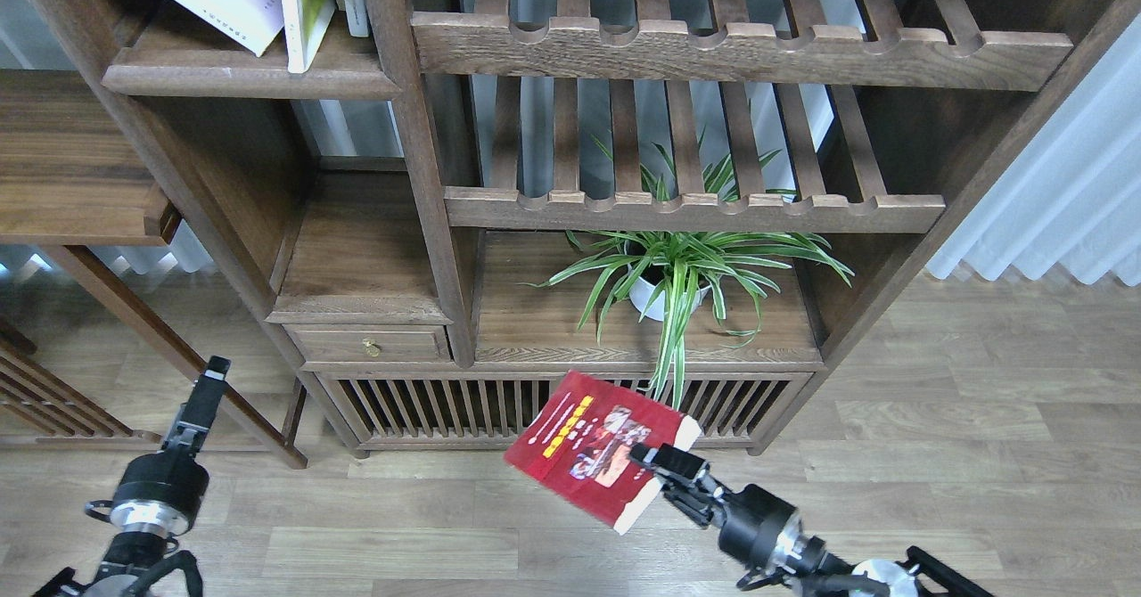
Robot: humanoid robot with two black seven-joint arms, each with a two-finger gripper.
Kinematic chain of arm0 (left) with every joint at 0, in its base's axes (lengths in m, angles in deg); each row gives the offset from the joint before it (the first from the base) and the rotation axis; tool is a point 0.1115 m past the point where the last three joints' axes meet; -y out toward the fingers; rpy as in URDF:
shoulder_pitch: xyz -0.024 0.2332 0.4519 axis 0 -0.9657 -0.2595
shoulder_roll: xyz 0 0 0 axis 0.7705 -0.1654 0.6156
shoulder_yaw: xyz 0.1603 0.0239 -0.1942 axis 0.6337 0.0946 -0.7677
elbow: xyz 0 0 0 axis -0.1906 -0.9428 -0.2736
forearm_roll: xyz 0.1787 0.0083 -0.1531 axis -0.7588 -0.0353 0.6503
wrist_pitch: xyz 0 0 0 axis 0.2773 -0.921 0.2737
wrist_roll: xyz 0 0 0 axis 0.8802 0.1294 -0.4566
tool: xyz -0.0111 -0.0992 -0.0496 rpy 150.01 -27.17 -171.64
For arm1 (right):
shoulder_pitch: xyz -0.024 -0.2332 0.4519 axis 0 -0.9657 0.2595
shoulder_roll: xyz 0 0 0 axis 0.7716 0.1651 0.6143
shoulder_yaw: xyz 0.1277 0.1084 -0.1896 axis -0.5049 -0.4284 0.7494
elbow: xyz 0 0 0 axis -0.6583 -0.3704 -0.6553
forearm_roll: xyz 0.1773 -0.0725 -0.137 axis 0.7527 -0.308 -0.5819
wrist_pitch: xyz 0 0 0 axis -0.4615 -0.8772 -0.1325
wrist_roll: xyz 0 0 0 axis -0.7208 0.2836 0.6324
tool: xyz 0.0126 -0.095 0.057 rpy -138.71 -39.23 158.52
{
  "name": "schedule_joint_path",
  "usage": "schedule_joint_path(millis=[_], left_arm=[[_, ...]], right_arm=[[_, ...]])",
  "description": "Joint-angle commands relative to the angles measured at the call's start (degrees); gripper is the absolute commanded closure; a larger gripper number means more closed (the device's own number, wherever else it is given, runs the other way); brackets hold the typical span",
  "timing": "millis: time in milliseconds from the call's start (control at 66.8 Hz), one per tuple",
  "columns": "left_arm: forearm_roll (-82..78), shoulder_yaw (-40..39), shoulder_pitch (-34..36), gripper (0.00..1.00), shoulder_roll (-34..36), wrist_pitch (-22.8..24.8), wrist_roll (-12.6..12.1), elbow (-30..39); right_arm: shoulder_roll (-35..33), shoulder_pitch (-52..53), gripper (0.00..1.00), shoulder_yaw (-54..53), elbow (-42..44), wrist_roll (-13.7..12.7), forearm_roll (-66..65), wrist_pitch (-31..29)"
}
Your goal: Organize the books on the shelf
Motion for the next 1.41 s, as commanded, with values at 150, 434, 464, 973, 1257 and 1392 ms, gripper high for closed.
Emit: schedule_joint_path(millis=[150, 434, 464, 973, 1257, 1392], left_arm=[[3.3, 11.7, 2.6, 0.00, 2.2, 0.0, -0.7, 2.0], [35.5, 39.4, 10.4, 0.01, 23.8, 0.0, -0.6, 19.4], [36.2, 42.7, 11.7, 0.01, 25.5, 0.0, -0.6, 20.5], [36.3, 63.2, 18.6, 0.03, 29.2, 0.0, -0.5, 29.1], [36.8, 61.9, 17.9, 0.03, 20.8, 0.0, -0.1, 29.0], [38.5, 61.9, 17.9, 0.03, 18.7, 0.0, 0.0, 28.5]], right_arm=[[5.2, 0.9, 0.96, -0.4, 0.0, 0.3, -1.3, 0.0], [8.5, 1.3, 0.96, -3.5, 0.5, 0.4, -1.0, 0.0], [9.0, 1.3, 0.96, -3.6, 0.5, 0.4, -1.0, 0.0], [10.5, 0.1, 0.96, -6.1, 0.2, 0.4, -1.1, 0.0], [10.5, -1.0, 0.96, -6.8, -0.6, 0.6, -0.6, 0.0], [10.5, -1.1, 0.96, -6.8, -1.3, 0.6, -0.5, 0.0]])
